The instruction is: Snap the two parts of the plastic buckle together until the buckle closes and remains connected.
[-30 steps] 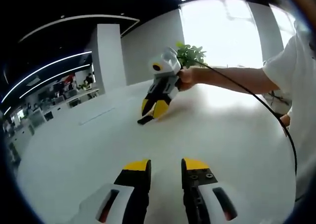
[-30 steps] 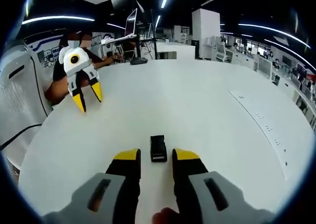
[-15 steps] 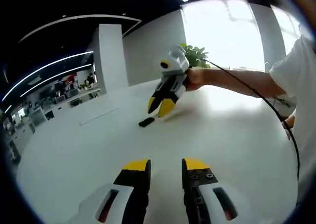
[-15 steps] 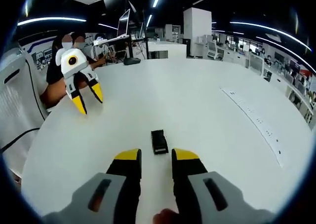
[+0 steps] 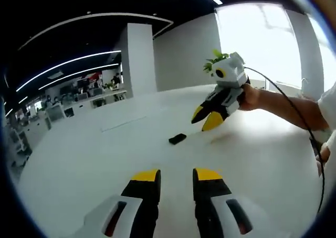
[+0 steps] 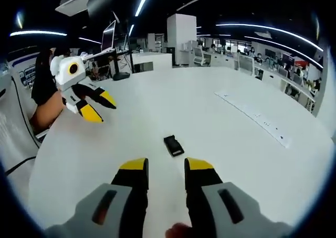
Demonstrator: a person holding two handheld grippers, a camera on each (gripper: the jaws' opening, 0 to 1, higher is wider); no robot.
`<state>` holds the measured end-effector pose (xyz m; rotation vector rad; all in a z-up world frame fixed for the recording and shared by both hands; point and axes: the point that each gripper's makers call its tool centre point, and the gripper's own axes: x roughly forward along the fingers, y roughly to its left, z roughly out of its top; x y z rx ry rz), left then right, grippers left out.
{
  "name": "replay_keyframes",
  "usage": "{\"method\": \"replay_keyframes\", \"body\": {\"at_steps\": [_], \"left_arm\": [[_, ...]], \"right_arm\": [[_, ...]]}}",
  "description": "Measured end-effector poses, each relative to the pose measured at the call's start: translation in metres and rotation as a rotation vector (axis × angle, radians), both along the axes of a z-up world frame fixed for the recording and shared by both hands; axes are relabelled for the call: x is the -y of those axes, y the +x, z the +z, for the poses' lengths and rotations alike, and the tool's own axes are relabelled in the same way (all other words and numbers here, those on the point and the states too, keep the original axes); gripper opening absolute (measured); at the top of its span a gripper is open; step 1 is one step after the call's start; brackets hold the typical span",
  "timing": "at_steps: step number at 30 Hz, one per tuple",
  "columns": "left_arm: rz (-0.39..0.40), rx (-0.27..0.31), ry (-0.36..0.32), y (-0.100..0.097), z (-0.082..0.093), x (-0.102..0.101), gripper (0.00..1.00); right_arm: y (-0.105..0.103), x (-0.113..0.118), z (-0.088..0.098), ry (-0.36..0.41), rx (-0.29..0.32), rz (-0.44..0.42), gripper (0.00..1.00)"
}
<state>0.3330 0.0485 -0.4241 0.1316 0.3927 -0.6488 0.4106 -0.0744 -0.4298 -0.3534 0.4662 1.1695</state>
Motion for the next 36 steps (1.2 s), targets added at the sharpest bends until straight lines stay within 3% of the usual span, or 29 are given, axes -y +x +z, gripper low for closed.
{"method": "replay_keyframes", "body": {"at_steps": [7,13,15,19,24,36], "left_arm": [[0.016,0.007,-0.003,0.003,-0.001,0.002,0.24],[0.022,-0.003,-0.003,0.008,-0.004,0.006,0.24],[0.017,0.0,0.001,0.008,-0.003,0.007,0.24],[0.01,0.002,-0.003,0.006,-0.001,0.01,0.24],[0.026,0.018,0.013,0.009,0.001,0.009,0.24],[0.043,-0.01,-0.013,0.003,-0.004,0.004,0.24]], "right_arm": [[-0.013,0.001,0.008,0.015,0.012,-0.088,0.26],[-0.021,0.017,0.006,0.003,0.042,-0.262,0.27],[-0.027,0.019,0.005,0.033,0.032,-0.299,0.28],[-0.039,0.021,0.004,0.053,0.007,-0.337,0.3],[-0.048,0.025,0.007,0.071,0.042,-0.372,0.29],[-0.07,0.039,0.013,0.118,-0.005,-0.477,0.31]]}}
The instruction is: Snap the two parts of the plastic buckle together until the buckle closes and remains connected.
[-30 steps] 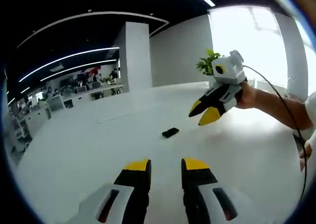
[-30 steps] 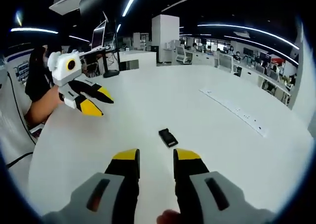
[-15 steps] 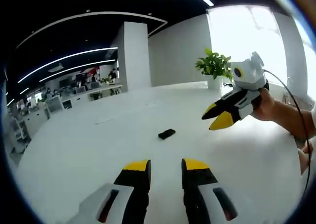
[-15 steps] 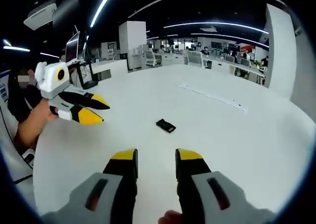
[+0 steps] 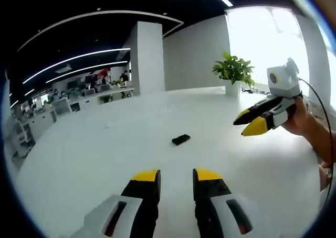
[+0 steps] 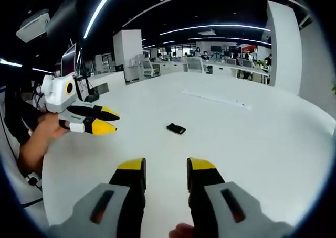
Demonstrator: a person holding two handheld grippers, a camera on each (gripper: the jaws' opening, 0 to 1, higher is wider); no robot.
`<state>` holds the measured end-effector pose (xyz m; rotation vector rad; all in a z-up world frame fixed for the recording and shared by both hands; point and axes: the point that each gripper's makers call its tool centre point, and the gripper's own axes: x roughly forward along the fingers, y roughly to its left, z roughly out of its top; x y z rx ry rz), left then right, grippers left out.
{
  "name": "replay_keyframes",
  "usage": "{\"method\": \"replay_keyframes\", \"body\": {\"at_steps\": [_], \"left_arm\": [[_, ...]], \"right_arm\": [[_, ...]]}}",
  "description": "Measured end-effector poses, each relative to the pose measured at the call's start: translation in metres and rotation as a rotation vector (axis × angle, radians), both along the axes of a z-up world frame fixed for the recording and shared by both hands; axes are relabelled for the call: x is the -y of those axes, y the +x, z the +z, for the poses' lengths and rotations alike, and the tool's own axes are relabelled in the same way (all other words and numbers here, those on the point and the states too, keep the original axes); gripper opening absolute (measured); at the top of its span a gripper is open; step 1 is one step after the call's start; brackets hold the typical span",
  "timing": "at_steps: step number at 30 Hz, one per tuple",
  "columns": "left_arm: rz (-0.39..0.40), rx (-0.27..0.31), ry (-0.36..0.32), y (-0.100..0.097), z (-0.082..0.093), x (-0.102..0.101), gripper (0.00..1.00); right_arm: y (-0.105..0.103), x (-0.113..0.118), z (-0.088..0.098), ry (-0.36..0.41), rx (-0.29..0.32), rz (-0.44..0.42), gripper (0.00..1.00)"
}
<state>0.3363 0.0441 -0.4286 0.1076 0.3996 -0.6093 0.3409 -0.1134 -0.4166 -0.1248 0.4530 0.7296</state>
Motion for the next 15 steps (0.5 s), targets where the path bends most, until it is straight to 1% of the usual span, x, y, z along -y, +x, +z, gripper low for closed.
{"method": "replay_keyframes", "body": {"at_steps": [3,6,11,14,15], "left_arm": [[-0.003,0.01,-0.008,-0.004,0.002,-0.001,0.23],[0.006,0.005,-0.015,-0.007,0.001,-0.003,0.23],[0.016,0.005,-0.03,-0.015,0.002,-0.005,0.23],[0.031,0.012,-0.042,-0.02,0.005,-0.007,0.23],[0.035,0.011,-0.044,-0.021,0.005,-0.007,0.23]], "right_arm": [[-0.006,0.003,-0.002,0.005,0.0,-0.041,0.31],[-0.013,0.005,-0.001,-0.008,0.024,-0.067,0.31],[-0.025,0.004,0.001,-0.022,0.057,-0.093,0.31],[-0.029,0.004,0.003,-0.021,0.069,-0.098,0.3],[-0.032,0.004,0.003,-0.01,0.067,-0.098,0.3]]}}
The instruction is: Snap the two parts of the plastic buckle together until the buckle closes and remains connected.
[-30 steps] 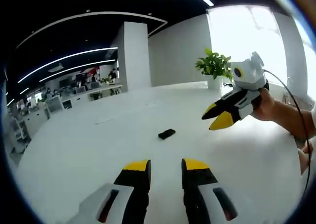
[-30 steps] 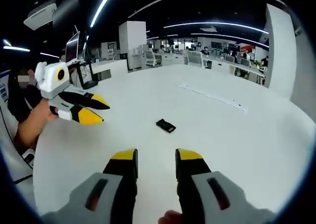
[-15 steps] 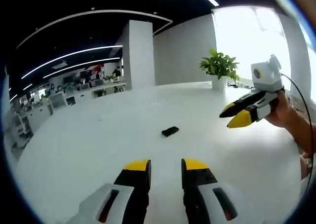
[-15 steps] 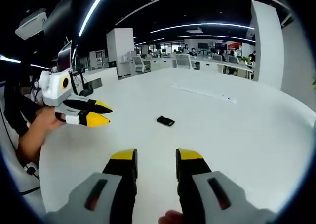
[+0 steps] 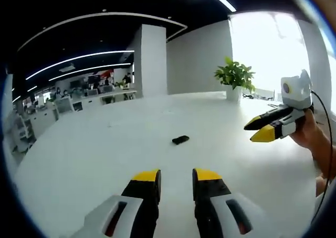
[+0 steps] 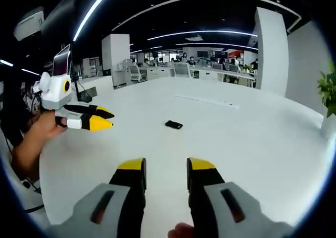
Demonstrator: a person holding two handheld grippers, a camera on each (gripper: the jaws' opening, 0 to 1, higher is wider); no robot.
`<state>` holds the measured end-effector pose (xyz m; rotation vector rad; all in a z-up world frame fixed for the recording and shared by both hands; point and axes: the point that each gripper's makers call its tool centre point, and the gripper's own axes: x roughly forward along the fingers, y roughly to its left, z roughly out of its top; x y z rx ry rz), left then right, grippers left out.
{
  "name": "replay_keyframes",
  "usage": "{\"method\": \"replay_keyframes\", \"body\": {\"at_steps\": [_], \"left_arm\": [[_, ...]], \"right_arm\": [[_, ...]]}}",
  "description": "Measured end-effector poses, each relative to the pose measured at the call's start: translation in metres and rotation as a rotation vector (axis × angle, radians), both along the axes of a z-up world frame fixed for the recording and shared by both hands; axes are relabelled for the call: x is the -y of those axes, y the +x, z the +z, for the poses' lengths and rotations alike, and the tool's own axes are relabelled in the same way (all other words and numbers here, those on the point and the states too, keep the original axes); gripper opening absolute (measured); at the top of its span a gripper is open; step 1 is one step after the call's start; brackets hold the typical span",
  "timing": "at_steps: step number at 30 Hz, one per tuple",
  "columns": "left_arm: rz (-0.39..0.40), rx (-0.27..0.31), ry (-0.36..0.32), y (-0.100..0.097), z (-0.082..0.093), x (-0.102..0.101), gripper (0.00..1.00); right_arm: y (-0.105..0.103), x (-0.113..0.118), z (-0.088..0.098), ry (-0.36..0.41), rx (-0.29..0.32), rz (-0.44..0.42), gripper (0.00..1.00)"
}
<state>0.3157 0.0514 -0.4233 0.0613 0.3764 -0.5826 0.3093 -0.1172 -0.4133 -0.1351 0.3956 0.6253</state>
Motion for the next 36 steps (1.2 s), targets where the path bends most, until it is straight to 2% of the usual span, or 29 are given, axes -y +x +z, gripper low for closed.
{"method": "replay_keyframes", "body": {"at_steps": [4,10,17,36], "left_arm": [[0.014,0.005,-0.006,-0.007,0.002,0.0,0.23],[0.03,0.006,-0.001,-0.01,0.003,-0.008,0.23],[0.059,0.006,-0.012,-0.019,0.004,-0.012,0.23],[0.092,0.0,-0.021,-0.027,-0.002,-0.023,0.24]], "right_arm": [[-0.007,-0.001,-0.001,0.035,-0.002,-0.006,0.3],[-0.016,0.003,-0.007,0.06,-0.017,-0.011,0.3],[-0.026,0.012,-0.009,0.078,-0.007,-0.045,0.3],[-0.035,0.024,-0.013,0.063,-0.002,-0.094,0.31]]}}
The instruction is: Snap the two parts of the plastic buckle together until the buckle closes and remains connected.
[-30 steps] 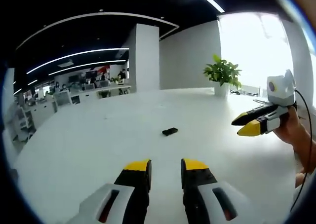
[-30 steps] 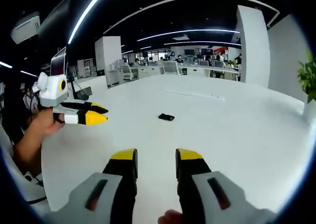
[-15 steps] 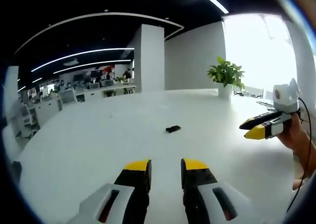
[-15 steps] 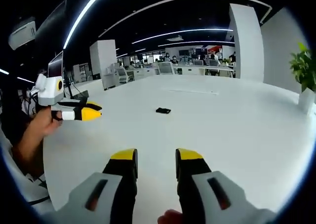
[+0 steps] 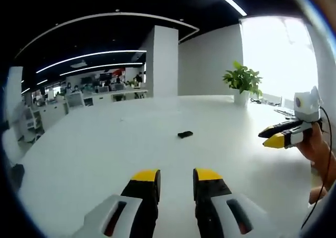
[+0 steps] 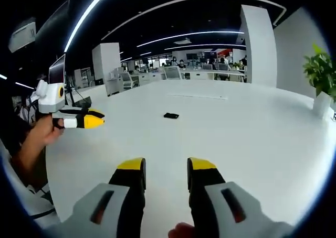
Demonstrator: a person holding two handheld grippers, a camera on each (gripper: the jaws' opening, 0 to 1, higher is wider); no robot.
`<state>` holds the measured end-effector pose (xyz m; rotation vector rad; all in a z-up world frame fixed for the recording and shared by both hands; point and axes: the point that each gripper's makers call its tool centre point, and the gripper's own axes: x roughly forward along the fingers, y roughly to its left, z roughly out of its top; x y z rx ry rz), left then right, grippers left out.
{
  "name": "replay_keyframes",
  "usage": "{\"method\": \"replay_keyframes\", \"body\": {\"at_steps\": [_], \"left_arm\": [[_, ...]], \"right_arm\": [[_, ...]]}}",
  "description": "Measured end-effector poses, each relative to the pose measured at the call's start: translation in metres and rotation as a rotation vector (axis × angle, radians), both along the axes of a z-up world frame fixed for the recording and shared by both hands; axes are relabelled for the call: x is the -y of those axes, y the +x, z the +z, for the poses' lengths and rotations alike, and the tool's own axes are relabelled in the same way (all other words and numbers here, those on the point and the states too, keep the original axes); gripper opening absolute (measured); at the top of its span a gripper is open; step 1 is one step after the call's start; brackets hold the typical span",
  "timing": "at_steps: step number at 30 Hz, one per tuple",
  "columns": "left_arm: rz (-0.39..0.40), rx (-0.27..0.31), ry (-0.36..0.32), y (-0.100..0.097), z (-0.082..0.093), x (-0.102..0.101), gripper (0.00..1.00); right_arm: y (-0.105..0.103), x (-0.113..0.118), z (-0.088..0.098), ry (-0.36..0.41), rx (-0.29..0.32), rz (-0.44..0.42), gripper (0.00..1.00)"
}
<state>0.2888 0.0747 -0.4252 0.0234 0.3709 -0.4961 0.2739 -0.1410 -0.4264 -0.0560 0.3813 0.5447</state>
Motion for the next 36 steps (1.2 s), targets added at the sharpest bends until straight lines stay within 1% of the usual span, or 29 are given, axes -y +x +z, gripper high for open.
{"method": "replay_keyframes", "body": {"at_steps": [3,5,7,9,13,17,25,28,36], "left_arm": [[0.009,0.005,0.005,-0.005,0.0,-0.003,0.25],[0.003,-0.002,-0.015,-0.009,0.0,-0.002,0.25],[-0.005,-0.004,-0.016,-0.014,0.0,-0.001,0.26],[-0.008,-0.006,-0.012,-0.018,-0.002,0.0,0.27],[-0.004,-0.008,-0.012,-0.022,-0.003,-0.001,0.3],[-0.011,-0.02,-0.043,-0.027,-0.002,0.001,0.3],[0.019,-0.01,-0.034,-0.031,0.001,-0.009,0.3],[0.034,-0.009,-0.014,-0.032,-0.002,-0.013,0.3],[0.032,-0.016,-0.01,-0.036,-0.006,-0.012,0.31]], "right_arm": [[-0.002,0.003,-0.002,-0.006,0.001,-0.009,0.32],[-0.002,0.006,-0.005,-0.011,0.0,-0.016,0.33],[-0.005,0.007,-0.007,-0.009,0.0,-0.02,0.35],[-0.007,0.007,-0.007,-0.003,0.007,-0.023,0.38],[-0.011,0.006,-0.006,-0.007,0.012,-0.029,0.38],[-0.013,0.005,-0.005,-0.008,0.014,-0.027,0.39],[-0.019,0.002,-0.005,-0.008,0.009,-0.014,0.39],[-0.02,0.001,-0.006,-0.006,0.007,-0.013,0.39],[-0.021,0.007,-0.01,-0.018,-0.001,-0.023,0.39]]}}
